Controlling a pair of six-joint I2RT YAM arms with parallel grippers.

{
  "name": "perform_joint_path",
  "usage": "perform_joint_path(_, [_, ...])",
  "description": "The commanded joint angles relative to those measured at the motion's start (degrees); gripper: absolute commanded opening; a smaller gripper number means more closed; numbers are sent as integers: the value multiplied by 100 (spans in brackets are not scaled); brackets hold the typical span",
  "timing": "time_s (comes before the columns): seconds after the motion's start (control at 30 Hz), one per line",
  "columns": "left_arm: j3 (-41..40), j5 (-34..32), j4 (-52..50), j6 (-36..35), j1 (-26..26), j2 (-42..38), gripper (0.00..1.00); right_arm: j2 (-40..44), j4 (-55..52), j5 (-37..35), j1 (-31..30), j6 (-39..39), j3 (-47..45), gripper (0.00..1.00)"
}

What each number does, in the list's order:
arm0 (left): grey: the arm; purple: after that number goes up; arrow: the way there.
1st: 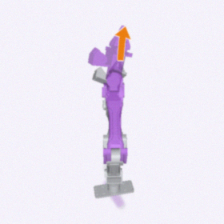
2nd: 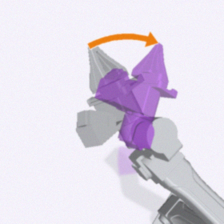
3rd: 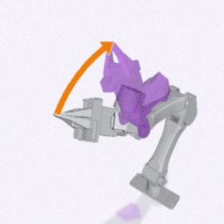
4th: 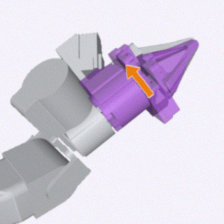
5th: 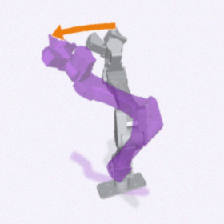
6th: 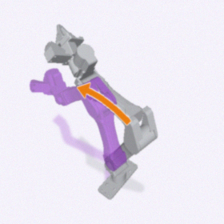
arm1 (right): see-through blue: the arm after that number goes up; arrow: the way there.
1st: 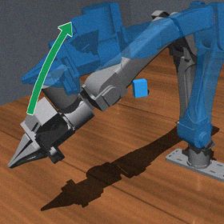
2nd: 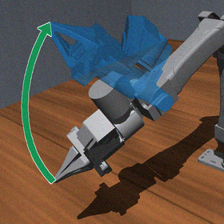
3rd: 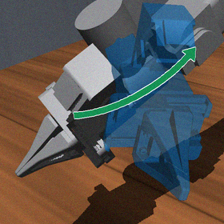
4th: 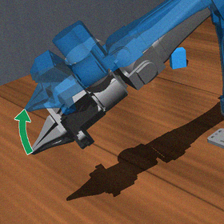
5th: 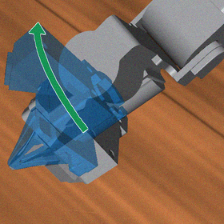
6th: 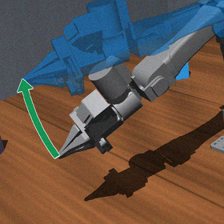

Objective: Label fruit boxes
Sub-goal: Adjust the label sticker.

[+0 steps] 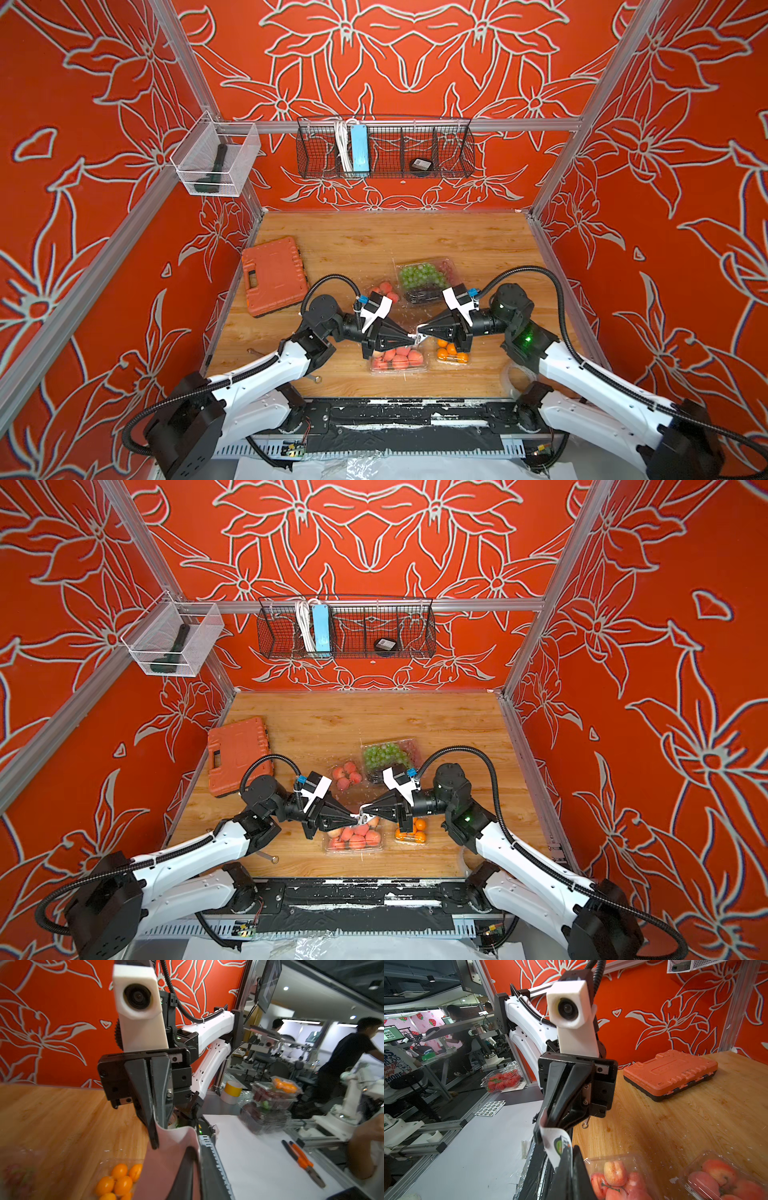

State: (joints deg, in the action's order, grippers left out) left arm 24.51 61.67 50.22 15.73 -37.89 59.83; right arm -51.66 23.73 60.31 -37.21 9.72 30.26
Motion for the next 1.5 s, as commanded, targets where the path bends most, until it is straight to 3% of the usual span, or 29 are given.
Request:
perform_joint_path(0.0, [-35, -230, -234, -294, -17, -236, 27, 147, 131, -55, -22, -24, 48, 0])
perform_joint_path(0.13, [-122, -504, -415, -532, -17, -494, 46, 149, 205, 7, -20, 34, 28, 0])
perform_joint_path(0.37, [-284, -525, -207, -614, -37, -403, 48, 154, 220, -46, -15, 74, 29, 0])
perform_joint_path(0.6, [-403, -482, -101, -646, -34, -466, 31, 176, 181, -90, -14, 51, 18, 0])
perform_joint_path(0.93, [-451, -651, 215, -287, 159, -809, 33, 162, 174, 1, -15, 48, 23, 0])
perform_joint_path(1.17, [-298, -640, 177, -189, 156, -810, 15, 185, 141, -10, -15, 23, 2, 0])
perform_joint_path(1.47, [-246, -732, 97, -167, 159, -809, 12, 193, 182, 65, -25, 36, -15, 0])
